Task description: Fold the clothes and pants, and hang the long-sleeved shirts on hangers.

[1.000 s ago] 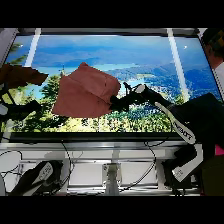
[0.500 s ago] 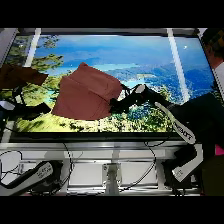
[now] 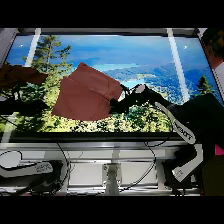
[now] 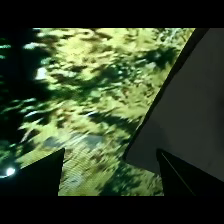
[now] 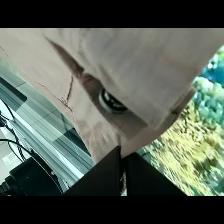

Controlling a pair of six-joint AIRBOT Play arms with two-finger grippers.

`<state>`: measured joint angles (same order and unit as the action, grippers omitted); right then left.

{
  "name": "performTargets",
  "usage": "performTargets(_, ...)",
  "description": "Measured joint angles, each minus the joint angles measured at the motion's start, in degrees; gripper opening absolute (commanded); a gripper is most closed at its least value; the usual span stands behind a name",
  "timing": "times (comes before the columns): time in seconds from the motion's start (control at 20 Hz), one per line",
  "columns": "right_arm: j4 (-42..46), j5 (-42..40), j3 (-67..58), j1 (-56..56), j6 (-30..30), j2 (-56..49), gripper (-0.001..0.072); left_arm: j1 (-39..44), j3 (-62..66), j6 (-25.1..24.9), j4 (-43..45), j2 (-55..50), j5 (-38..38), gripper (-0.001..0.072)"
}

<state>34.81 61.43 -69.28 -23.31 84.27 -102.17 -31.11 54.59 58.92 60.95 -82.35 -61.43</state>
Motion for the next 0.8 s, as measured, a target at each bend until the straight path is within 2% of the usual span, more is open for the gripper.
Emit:
performTargets(0.35, 0.0, 0.1, 0.0, 0.0, 0.0, 0.0, 0.0026, -0.5, 1.5, -7.5, -3.3, -4.9, -4.5, 0.0603)
performTargets(0.55, 0.0, 0.2, 0.0, 0.0, 0.0, 0.0, 0.0027, 0.3, 1.6, -9.6, -5.4, -6.7, -6.3, 0.0596)
performTargets(0.6, 0.0, 0.3, 0.0, 0.0, 0.0, 0.0, 0.0026, 0.8, 1.6, -9.9, -5.7, -7.2, -7.0, 0.0566)
performTargets(0.65, 0.0, 0.3, 0.0, 0.0, 0.0, 0.0, 0.0026, 1.3, 1.6, -10.4, -5.8, -7.5, -7.6, 0.0491)
performTargets(0.7, 0.0, 0.4, 0.0, 0.0, 0.0, 0.0, 0.0026, 1.9, 1.6, -10.9, -5.7, -7.9, -8.1, 0.0371)
performTargets(0.75, 0.0, 0.4, 0.0, 0.0, 0.0, 0.0, 0.0026, 2.5, 1.5, -11.0, -5.4, -8.1, -8.3, 0.0157)
performTargets(0.8, -0.1, 0.5, -0.1, 0.0, 0.0, 0.0, 0.0026, 3.1, 1.4, -11.2, -5.0, -8.4, -8.3, 0.0023)
